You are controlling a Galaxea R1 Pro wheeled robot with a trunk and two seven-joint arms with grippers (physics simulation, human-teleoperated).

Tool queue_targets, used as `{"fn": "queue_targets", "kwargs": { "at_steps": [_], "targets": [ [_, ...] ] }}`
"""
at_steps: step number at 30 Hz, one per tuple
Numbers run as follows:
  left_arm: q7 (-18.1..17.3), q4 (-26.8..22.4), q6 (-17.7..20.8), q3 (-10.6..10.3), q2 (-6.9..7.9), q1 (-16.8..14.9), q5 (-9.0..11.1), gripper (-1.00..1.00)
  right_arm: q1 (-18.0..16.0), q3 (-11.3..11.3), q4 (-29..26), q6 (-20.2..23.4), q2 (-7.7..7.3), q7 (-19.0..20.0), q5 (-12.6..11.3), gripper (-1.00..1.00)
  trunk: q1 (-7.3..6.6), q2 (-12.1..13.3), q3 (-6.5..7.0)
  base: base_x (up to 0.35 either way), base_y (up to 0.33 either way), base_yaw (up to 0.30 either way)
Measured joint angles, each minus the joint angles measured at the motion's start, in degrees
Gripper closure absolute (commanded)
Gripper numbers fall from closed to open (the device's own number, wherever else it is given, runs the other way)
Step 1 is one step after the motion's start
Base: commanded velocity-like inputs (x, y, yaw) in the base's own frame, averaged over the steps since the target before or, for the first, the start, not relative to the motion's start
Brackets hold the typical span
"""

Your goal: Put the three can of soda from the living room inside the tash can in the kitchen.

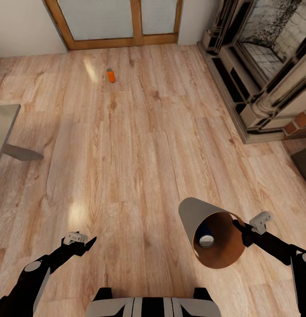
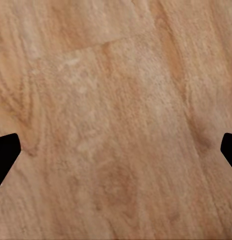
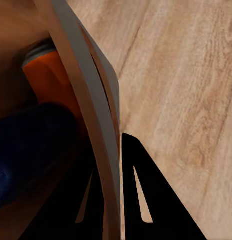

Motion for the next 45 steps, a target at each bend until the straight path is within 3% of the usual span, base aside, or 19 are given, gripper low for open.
{"fn": "queue_targets", "kwargs": {
  "at_steps": [7,20,45],
  "targets": [
    [0.0,0.99,-0.29,0.0,0.03,-0.01,-0.09,-1.0,-0.01,-0.08,0.0,-0.25,0.84,0.06,0.26,1.0,0.0,0.0,0.0,0.275,0.217,-0.002],
    [0.0,1.15,-0.21,0.0,0.0,-0.08,-0.21,-1.0,-0.01,-0.04,0.0,-0.36,0.9,0.06,0.21,1.0,0.0,0.0,0.0,0.286,0.191,0.0],
    [0.0,2.71,-0.3,0.0,0.06,-0.09,-0.24,-1.0,-0.01,0.23,-0.09,-0.36,0.97,0.07,0.36,1.0,0.0,0.0,0.0,0.326,0.011,0.0]
  ]
}}
